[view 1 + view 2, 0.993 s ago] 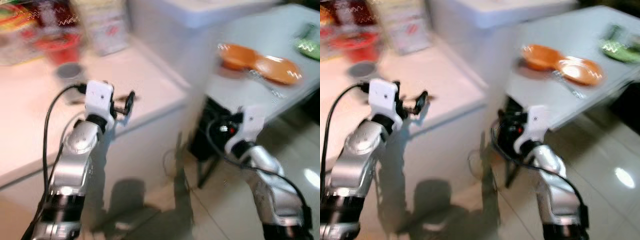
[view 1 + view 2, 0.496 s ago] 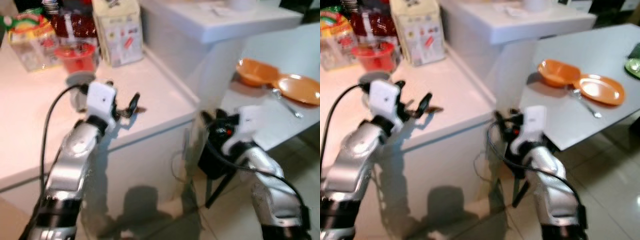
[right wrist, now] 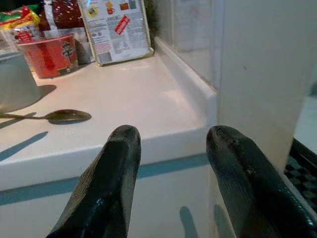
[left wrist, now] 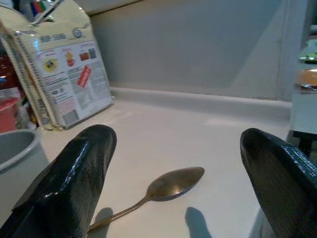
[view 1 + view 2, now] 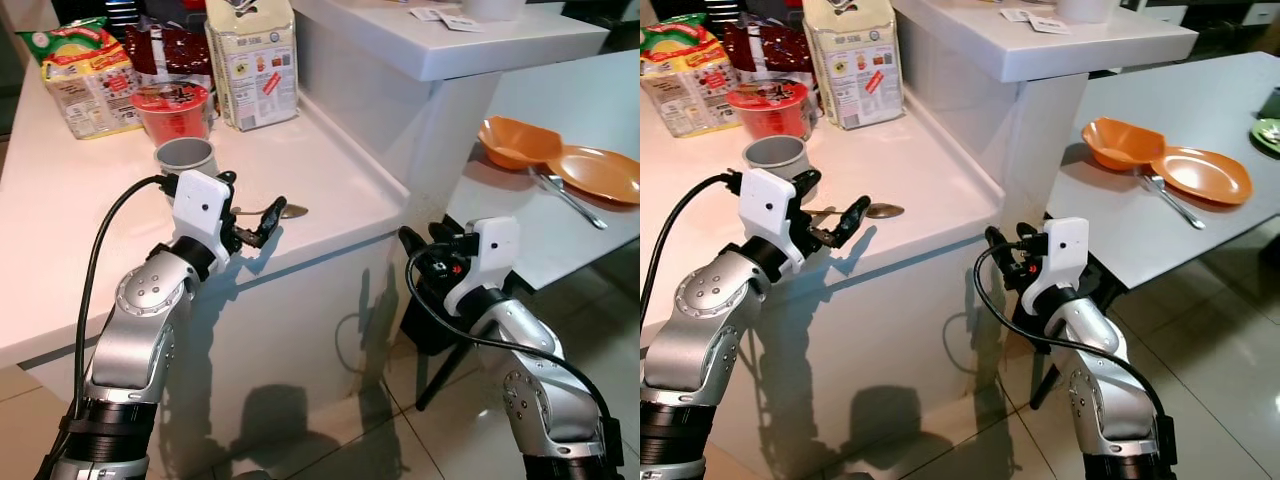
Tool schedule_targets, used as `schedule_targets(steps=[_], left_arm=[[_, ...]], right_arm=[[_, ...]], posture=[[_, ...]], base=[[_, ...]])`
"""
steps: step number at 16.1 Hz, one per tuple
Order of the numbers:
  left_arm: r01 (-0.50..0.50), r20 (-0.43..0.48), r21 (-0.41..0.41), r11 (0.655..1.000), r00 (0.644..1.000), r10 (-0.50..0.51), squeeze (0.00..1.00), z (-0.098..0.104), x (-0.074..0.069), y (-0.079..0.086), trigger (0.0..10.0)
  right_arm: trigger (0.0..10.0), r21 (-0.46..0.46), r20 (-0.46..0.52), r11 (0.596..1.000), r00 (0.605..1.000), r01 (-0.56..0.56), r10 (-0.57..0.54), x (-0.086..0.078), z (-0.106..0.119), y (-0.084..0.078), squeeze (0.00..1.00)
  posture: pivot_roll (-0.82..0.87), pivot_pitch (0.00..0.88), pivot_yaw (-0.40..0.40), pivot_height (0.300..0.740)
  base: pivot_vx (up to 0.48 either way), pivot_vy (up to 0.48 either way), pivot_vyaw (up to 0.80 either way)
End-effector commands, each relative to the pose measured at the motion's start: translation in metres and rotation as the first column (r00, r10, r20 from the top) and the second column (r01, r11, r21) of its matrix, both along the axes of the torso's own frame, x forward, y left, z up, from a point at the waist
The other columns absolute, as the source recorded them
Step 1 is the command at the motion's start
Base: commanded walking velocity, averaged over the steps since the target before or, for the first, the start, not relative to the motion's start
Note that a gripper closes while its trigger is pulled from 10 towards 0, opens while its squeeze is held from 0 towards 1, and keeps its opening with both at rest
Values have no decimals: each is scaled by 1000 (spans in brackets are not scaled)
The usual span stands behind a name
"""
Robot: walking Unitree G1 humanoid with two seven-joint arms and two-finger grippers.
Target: Setting the table
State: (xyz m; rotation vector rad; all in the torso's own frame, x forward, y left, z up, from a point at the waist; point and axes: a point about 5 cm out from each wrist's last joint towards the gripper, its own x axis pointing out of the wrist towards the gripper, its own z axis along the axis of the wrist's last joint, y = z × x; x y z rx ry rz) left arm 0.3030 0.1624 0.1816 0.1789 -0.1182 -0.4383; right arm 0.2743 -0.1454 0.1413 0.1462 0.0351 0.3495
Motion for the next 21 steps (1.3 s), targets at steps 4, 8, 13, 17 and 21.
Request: schedule_targets(steps=[4,8,13,17,21], left_arm=[[-27,-5,59,998,1000,27,0,-2,3,0,10000],[94,-135,5,996,987,-92,1000,-4,20,10,10000],[286,-272,33,958,925,-267,1000,-1,49,31,10000],[354,-308,16,935,892,-332,1000,10,67,41,10000],[354,-325,70,933,892,-314,1000,10,76,38,10000]], right_arm=[[10000,11,16,1000,1000,6,-7,0,5,-2,0],[10000,1,-2,998,998,-62,62,-4,3,2,0],[10000,-17,-24,967,967,-254,254,-21,0,11,0],[10000,2,-53,942,940,-337,336,-36,-1,11,0],[10000,-10,-68,938,936,-346,345,-44,1,7,0]], posture=[[54,0,-15,740],[48,0,-12,740],[26,0,-4,740],[-5,0,0,740],[-41,0,0,740]], base=[[0,0,0],[0,0,0],[0,0,0],[0,0,0],[0,0,0]])
